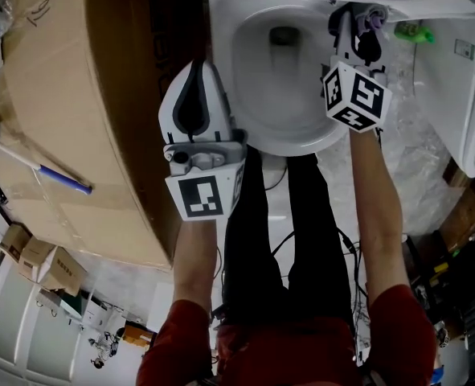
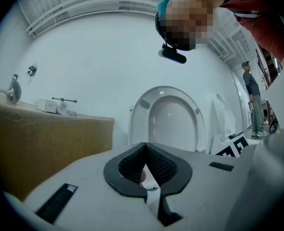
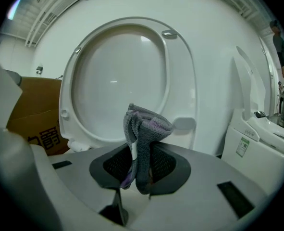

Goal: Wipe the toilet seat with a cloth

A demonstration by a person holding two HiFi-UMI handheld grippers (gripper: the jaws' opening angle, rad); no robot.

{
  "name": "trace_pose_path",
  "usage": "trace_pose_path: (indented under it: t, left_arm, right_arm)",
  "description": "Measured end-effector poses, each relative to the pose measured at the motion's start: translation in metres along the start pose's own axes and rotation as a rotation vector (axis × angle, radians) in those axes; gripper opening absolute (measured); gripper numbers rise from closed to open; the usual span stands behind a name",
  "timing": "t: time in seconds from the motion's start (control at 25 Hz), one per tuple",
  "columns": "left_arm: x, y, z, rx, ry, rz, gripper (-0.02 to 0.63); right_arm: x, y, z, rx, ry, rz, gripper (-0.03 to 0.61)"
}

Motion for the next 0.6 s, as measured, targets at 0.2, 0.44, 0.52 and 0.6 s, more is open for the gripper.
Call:
trace_pose_path:
  t: [0.2,0.44,0.52,0.6]
  left_arm:
    - [0.013,0.003,0.015,0.011,0.036,-0.002,0.012]
    - [0.028,0.005,0.028,0.03,0.064,-0.008,0.012]
    - [0.031,0.005,0.032,0.034,0.067,-0.007,0.012]
    - [0.035,0.004,0.034,0.036,0.069,-0.004,0.012]
  right_arm:
    - [0.003,-0.012,0.035,-0.04,0.035,0.069,0.095]
    - [0.005,-0.02,0.075,-0.063,0.074,0.121,0.095]
    - [0.006,-0.02,0.089,-0.065,0.094,0.132,0.095]
    - [0.008,-0.02,0.105,-0.061,0.125,0.14,0.095]
Point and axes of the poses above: the fingertips, and each gripper's own axes: x backward along the fingers, z to its left, y out of its top, the point moved 3 cm from there along x, backward along the fingers, and after that the axes turned 13 degrees about -y, right-handed, at the moved point
